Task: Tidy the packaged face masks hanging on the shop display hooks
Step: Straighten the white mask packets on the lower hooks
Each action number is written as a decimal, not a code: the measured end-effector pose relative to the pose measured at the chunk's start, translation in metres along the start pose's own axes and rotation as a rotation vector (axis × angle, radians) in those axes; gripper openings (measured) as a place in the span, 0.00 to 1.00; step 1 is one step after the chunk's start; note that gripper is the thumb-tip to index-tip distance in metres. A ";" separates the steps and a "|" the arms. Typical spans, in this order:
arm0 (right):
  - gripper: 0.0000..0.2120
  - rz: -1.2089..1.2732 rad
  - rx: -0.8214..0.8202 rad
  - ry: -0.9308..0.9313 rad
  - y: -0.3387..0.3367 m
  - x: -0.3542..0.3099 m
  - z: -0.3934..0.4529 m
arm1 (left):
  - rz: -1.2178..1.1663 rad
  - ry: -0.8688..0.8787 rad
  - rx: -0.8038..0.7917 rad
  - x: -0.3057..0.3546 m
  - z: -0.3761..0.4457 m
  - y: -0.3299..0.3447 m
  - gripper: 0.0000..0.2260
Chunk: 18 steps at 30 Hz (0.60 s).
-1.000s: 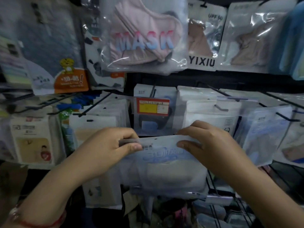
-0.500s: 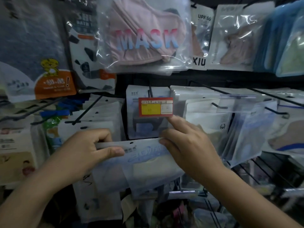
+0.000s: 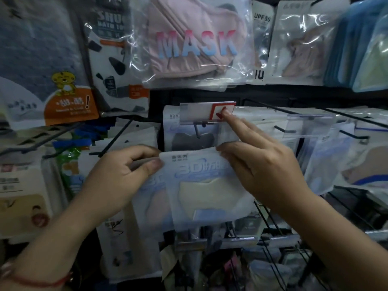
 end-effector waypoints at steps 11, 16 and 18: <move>0.11 -0.036 -0.207 -0.039 -0.002 0.006 -0.007 | -0.242 0.123 0.087 0.012 0.024 0.018 0.11; 0.11 -0.029 -0.242 -0.017 -0.001 0.002 -0.007 | -0.039 0.272 0.114 0.017 0.036 0.031 0.11; 0.10 -0.024 -0.247 -0.013 0.000 0.002 -0.009 | -0.001 0.291 0.126 0.014 0.041 0.034 0.10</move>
Point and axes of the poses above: each hand's wrist, its own z-axis towards the middle knuckle, its own y-axis out of the palm, x = y × z, the point moved 3 cm from there along z, towards the middle knuckle, and after that the axes turned 3 degrees about -x, right-handed, at the moved point
